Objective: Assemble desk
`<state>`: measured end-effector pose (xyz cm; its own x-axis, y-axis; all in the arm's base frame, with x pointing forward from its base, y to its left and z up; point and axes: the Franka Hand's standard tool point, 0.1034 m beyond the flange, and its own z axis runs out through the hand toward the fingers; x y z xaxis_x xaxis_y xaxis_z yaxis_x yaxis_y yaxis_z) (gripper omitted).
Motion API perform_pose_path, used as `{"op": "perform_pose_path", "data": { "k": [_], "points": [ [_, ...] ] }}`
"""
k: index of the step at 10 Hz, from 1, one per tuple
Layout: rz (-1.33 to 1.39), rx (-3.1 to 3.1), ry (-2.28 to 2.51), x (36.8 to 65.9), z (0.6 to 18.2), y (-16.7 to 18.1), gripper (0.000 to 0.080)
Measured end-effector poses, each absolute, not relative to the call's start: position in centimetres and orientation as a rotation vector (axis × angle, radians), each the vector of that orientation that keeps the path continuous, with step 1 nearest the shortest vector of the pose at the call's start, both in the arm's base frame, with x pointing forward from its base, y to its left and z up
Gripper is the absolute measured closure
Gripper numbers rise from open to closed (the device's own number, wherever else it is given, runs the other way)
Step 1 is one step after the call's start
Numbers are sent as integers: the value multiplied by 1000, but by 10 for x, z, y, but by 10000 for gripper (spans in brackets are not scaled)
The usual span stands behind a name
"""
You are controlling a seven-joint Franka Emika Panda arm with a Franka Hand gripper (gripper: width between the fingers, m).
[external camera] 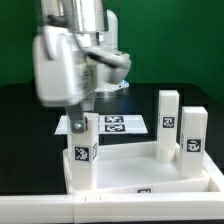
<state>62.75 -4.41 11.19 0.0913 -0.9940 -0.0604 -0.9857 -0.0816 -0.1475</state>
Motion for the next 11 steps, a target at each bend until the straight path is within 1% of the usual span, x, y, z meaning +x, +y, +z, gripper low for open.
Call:
{"op": "perform_pose_path", "data": {
  "k": [1,2,3,5,7,10,11],
  "points": [
    [-82,-2268,1953,627,112,-43,253],
    [-93,-2329,1882,627,112,-44,182],
    [-101,-2400,1794,627,112,-45,160],
    [-129,-2575,1548,628,112,-46,151],
    [-210,-2897,882,632,115,-51,150],
    [-223,-2872,958,633,115,-53,160],
    [-216,-2824,1073,633,114,-53,318]
  ]
}}
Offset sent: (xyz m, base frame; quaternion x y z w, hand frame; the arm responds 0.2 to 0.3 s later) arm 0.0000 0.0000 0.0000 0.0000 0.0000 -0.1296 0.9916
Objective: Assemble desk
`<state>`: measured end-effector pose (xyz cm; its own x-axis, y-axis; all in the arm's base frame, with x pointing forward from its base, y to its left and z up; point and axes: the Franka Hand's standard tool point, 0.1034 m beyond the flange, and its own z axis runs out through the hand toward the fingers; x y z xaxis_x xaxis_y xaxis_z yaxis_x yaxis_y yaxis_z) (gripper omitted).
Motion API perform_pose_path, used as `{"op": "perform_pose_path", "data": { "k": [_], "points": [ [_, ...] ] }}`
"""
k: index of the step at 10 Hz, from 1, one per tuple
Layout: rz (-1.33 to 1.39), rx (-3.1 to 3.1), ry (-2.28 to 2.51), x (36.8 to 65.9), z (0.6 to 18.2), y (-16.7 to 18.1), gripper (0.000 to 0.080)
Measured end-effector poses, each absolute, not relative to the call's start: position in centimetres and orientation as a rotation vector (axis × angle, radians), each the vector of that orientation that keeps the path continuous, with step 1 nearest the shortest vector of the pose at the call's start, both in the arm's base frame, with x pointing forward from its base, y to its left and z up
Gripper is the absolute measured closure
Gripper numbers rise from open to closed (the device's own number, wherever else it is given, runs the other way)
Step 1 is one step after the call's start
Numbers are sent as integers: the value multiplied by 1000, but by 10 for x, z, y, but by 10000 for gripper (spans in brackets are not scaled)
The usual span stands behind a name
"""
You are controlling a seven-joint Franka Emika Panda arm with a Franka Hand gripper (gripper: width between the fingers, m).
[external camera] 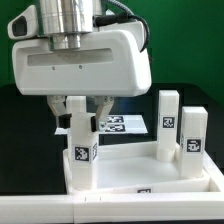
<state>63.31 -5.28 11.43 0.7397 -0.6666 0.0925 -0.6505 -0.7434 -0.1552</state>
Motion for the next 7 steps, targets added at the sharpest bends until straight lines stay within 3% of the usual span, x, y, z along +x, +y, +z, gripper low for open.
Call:
{"op": "perform_pose_path", "data": {
  "k": [1,7],
  "points": [
    [-208,-2776,1181,633,114,-53,509],
    [-69,-1959,2245,628,112,-60,508]
  ]
}}
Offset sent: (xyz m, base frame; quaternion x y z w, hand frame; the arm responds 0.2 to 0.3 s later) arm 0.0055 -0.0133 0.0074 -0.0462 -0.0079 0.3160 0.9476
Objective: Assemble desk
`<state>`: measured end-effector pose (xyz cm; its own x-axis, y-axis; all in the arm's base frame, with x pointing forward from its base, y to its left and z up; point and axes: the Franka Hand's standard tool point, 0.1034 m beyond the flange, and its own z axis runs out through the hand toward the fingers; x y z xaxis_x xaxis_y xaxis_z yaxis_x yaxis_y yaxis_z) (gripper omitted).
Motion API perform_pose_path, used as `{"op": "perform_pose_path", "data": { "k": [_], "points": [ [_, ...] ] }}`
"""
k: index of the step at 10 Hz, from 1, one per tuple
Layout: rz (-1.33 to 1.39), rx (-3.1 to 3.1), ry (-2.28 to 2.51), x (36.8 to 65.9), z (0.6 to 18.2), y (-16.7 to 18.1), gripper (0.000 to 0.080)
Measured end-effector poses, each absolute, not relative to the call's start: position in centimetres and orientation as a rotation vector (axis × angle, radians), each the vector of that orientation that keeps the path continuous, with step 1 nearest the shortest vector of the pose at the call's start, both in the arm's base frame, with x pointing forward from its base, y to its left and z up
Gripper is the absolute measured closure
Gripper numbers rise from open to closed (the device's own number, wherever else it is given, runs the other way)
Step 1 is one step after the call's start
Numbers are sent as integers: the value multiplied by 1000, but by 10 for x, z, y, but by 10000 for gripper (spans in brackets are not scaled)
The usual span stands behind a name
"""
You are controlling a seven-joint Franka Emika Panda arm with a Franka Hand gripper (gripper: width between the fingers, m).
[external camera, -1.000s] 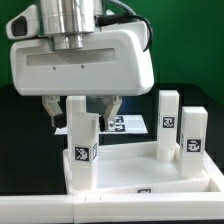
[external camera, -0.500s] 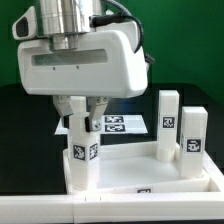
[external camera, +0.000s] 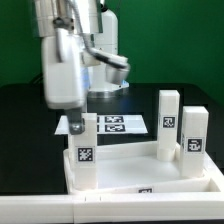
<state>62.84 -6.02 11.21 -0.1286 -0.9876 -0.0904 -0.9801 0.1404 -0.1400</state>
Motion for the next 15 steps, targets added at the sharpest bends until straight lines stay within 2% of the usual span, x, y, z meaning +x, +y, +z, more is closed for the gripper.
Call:
{"op": "perform_pose_path", "data": {
  "k": [4,5,7,8,10,15],
  "points": [
    [-42,-1680,2455,628,112,-60,508],
    [-10,-1249,2678,627,112,-57,508],
    [-22,-1135,2713,626,111,-57,508],
    [-33,-1279,2660,625,110,-56,431],
    [-74,-1735,2407,629,112,-50,185],
    [-116,-2305,1917,629,111,-48,151]
  ]
}}
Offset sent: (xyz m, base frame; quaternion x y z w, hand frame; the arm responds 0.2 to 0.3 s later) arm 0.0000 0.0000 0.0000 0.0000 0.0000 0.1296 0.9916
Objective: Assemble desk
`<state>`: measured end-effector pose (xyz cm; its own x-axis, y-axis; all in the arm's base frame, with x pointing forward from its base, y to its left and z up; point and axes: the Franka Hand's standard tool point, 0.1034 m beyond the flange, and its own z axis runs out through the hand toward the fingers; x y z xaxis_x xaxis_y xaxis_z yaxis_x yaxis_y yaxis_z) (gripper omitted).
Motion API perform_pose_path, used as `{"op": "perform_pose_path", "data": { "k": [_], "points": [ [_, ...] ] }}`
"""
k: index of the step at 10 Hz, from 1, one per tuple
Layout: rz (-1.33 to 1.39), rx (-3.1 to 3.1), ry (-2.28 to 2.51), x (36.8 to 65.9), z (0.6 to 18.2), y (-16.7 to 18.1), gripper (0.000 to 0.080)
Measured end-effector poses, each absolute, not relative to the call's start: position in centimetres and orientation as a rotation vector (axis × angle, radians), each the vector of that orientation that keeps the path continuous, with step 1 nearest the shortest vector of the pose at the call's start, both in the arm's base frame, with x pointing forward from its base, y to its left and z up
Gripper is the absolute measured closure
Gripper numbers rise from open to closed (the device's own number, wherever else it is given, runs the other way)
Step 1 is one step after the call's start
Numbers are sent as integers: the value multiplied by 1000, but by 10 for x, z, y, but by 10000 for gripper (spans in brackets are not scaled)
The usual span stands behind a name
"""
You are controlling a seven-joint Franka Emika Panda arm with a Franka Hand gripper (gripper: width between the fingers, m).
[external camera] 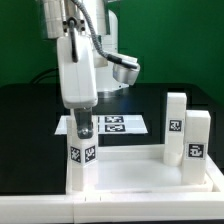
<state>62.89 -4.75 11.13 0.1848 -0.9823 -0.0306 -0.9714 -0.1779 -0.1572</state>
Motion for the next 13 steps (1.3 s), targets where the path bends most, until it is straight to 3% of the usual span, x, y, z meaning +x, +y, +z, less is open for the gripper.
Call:
{"op": "perform_pose_path", "data": {
  "k": [2,6,8,12,13],
  "points": [
    [-110,-2672,1404,635,115,-50,151],
    [-118,-2722,1321,634,115,-53,185],
    [-103,-2611,1518,634,115,-53,486],
    [-8,-1899,2314,631,114,-53,511],
    [-10,-1920,2298,631,114,-53,511]
  ]
}}
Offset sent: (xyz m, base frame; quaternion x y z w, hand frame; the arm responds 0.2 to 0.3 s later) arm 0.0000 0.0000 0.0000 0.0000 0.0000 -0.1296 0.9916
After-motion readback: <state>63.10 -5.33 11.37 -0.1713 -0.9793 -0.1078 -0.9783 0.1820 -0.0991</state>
